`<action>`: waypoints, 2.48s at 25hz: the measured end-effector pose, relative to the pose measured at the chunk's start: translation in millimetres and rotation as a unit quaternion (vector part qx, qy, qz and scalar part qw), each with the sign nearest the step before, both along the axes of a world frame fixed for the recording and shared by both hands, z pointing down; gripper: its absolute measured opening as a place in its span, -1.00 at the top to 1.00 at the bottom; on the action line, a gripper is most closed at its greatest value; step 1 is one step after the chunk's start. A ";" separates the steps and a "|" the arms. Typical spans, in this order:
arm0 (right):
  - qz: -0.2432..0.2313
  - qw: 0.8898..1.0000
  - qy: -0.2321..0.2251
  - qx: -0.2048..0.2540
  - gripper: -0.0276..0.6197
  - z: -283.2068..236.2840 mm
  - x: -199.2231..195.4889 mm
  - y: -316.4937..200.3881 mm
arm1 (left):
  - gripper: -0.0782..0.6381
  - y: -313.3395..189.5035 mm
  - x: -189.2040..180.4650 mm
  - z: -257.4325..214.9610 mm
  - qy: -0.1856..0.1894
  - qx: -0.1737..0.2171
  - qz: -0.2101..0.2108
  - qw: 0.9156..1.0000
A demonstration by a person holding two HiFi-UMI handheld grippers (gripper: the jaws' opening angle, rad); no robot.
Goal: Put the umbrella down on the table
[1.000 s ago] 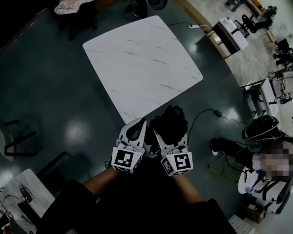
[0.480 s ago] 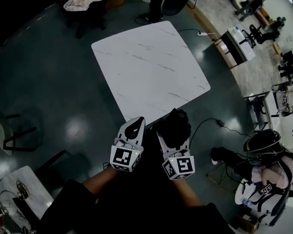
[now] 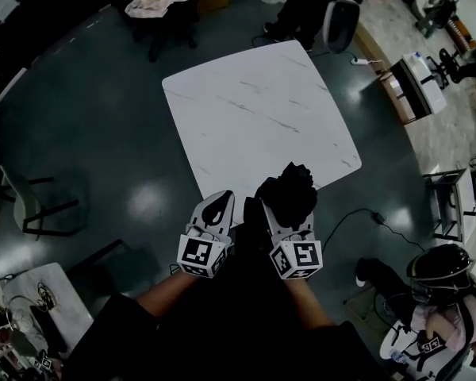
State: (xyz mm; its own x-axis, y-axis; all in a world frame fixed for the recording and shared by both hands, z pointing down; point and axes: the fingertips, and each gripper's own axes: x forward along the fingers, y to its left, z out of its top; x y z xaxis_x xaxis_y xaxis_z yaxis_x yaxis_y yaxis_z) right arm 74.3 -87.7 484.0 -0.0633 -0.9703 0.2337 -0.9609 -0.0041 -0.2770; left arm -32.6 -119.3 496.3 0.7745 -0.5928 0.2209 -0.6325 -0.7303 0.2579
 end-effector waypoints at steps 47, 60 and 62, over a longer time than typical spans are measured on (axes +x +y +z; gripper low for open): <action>-0.007 0.931 -0.166 -0.325 -0.11 298.7 177.0 -201.9 | 0.73 -172.0 113.9 32.8 -0.044 -0.063 -0.154 0.985; 0.021 0.903 -0.216 -0.370 -0.17 324.5 180.8 -196.0 | 0.73 -163.9 104.9 34.1 -0.041 -0.064 -0.155 0.985; 0.039 0.900 -0.217 -0.377 -0.18 321.4 183.7 -190.9 | 0.73 -159.7 96.0 32.1 -0.041 -0.063 -0.161 0.984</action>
State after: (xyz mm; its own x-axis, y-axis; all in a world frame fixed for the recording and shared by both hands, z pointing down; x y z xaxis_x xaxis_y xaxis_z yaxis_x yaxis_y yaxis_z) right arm 258.0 -278.6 805.4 -0.2462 -0.5513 0.7971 -0.7520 -0.4102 -0.5160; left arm 63.4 -279.0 528.4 0.5284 -0.7683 0.3613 -0.8478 -0.4549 0.2725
